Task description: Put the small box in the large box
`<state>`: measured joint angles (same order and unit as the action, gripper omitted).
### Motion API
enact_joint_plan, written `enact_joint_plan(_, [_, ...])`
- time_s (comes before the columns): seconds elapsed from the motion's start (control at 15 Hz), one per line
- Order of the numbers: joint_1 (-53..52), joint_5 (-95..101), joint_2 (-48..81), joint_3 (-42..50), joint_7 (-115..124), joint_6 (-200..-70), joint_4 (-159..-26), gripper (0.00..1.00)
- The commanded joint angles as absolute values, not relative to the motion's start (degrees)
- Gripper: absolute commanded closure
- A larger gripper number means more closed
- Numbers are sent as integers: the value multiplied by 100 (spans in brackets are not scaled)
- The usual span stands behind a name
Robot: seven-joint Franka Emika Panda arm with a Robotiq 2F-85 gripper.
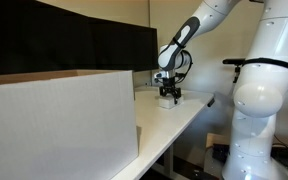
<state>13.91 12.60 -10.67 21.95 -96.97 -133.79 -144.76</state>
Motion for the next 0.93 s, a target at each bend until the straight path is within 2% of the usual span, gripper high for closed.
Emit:
enact_joint_plan(0.0, [1418, 1178, -1063, 2089, -9847, -13279, -14391, 42])
enact_joint_plan(0.87, [1449, 1789, -1699, 1798, -9606, -12310, -14348, 42])
